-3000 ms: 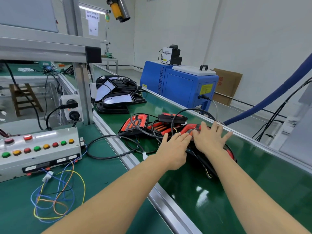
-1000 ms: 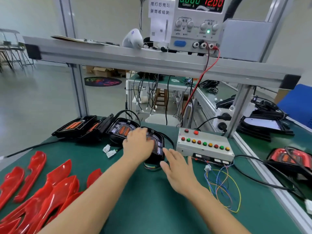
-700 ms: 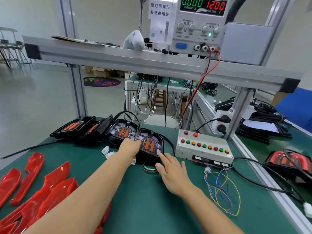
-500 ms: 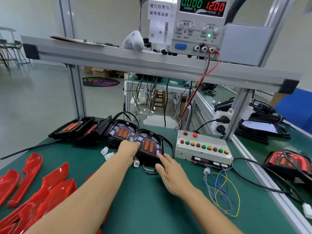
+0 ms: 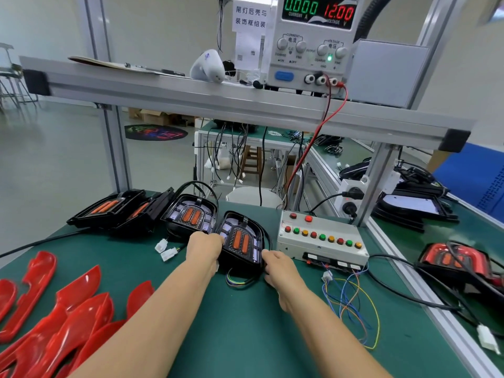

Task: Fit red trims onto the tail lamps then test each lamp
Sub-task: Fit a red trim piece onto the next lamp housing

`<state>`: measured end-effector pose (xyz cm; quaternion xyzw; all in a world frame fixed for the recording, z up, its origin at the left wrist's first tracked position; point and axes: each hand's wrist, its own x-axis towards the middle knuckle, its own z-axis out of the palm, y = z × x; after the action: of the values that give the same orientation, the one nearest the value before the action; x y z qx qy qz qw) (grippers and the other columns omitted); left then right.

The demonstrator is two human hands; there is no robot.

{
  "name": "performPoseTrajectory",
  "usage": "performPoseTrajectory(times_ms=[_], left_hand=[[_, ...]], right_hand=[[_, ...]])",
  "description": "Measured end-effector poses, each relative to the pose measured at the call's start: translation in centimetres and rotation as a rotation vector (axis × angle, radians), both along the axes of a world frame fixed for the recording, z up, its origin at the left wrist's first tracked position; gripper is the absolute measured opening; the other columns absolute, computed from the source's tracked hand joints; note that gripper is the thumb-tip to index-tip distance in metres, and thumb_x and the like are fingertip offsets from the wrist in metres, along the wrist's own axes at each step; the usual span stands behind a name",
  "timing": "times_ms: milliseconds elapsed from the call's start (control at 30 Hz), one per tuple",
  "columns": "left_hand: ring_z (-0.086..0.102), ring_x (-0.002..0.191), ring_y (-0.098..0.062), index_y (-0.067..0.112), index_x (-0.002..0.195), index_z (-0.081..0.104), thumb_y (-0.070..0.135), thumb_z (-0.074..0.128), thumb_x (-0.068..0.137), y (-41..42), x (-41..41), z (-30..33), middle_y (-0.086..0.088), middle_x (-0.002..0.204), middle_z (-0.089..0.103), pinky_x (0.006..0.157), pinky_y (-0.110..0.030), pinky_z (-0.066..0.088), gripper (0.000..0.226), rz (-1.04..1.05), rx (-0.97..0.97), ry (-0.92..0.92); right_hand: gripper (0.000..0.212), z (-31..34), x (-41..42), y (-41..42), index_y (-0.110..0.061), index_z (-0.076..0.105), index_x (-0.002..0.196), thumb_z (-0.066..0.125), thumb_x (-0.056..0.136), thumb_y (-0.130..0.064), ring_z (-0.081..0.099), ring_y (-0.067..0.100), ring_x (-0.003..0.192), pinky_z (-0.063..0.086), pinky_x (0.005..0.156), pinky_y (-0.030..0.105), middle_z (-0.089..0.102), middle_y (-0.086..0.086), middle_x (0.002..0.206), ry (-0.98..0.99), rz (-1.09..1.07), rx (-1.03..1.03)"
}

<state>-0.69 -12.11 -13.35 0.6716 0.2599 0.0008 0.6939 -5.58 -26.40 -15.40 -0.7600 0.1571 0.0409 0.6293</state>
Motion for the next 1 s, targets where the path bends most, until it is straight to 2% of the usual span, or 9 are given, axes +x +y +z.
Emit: performPoseTrajectory(times_ms=[200,333,367,467,667,733,800,867,1000], left_hand=[[0.039,0.077,-0.024,0.001,0.088,0.051,-0.006,0.056,0.082,-0.2,-0.5,-0.7,-0.014,0.083,0.049,0.063,-0.035,0.034,0.010,0.043,-0.094,-0.014],[0.043,0.079,-0.024,0.005,0.075,0.055,0.003,0.063,0.085,-0.5,-1.3,-0.5,-0.009,0.074,0.056,0.068,-0.030,0.037,0.013,0.056,-0.025,-0.084],[0.048,0.086,-0.026,0.006,0.083,0.062,0.005,0.063,0.086,-0.7,-1.7,-0.3,-0.009,0.083,0.061,0.075,-0.031,0.039,0.004,0.061,0.002,-0.118],[0.051,0.103,-0.026,0.003,0.122,0.060,0.009,0.062,0.089,-1.2,-2.9,-0.1,-0.008,0.110,0.064,0.090,-0.034,0.036,0.033,0.083,0.041,-0.170],[0.050,0.120,-0.029,0.005,0.129,0.055,0.009,0.062,0.089,-1.9,-4.8,-0.6,-0.011,0.128,0.058,0.106,-0.041,0.036,0.041,0.064,-0.073,-0.187],[0.054,0.108,-0.028,0.004,0.121,0.060,0.007,0.061,0.089,-2.2,-5.6,-0.7,-0.008,0.108,0.063,0.099,-0.039,0.042,0.032,0.047,-0.109,-0.179],[0.053,0.085,-0.023,0.005,0.097,0.066,0.006,0.058,0.089,-2.7,-6.5,-0.6,-0.003,0.083,0.063,0.076,-0.031,0.044,0.011,0.004,-0.117,-0.179],[0.047,0.070,-0.019,0.009,0.077,0.065,0.006,0.057,0.089,-2.9,-7.3,-0.5,0.000,0.069,0.060,0.060,-0.027,0.037,0.014,-0.018,-0.108,-0.200],[0.047,0.074,-0.023,0.003,0.078,0.063,0.010,0.057,0.088,-2.9,-8.2,-0.9,-0.008,0.076,0.061,0.068,-0.031,0.036,0.013,-0.079,-0.083,-0.208]], right_hand=[[0.036,-0.1,0.1,0.1,-0.008,0.055,0.122,0.052,0.097,-0.032,0.055,0.028,0.117,0.041,0.108,0.044,0.060,0.013,0.123,0.027,-0.027,0.087],[0.025,-0.2,0.0,0.0,-0.007,0.062,0.106,0.057,0.096,-0.029,0.062,0.027,0.113,0.046,0.104,0.042,0.069,0.013,0.115,0.038,-0.009,0.209],[0.026,-0.2,-0.1,-0.1,-0.006,0.062,0.107,0.058,0.096,-0.029,0.063,0.026,0.109,0.047,0.103,0.042,0.069,0.013,0.114,0.032,-0.001,0.229],[0.028,-0.1,-0.4,-0.4,-0.009,0.063,0.112,0.059,0.095,-0.031,0.063,0.024,0.108,0.048,0.102,0.040,0.070,0.009,0.113,0.017,0.019,0.208],[0.012,0.5,-0.9,-1.1,-0.017,0.064,0.104,0.057,0.097,-0.023,0.062,0.008,0.076,0.045,0.056,0.014,0.071,-0.001,0.098,0.001,0.004,0.233],[0.020,0.7,-1.1,-1.1,-0.017,0.058,0.116,0.057,0.097,-0.022,0.061,0.009,0.080,0.044,0.059,0.016,0.069,0.002,0.106,-0.026,-0.008,0.262],[0.024,0.9,-1.1,-1.2,-0.018,0.053,0.121,0.056,0.097,-0.021,0.062,0.011,0.083,0.048,0.066,0.022,0.068,0.005,0.110,-0.047,-0.014,0.331],[0.023,0.9,-1.2,-1.4,-0.018,0.052,0.121,0.053,0.099,-0.022,0.065,0.015,0.083,0.053,0.066,0.027,0.069,0.008,0.110,-0.052,-0.010,0.371],[0.022,0.3,-1.7,-2.1,-0.014,0.060,0.118,0.047,0.102,-0.022,0.066,0.017,0.078,0.054,0.059,0.027,0.071,0.008,0.102,-0.084,-0.017,0.337]])
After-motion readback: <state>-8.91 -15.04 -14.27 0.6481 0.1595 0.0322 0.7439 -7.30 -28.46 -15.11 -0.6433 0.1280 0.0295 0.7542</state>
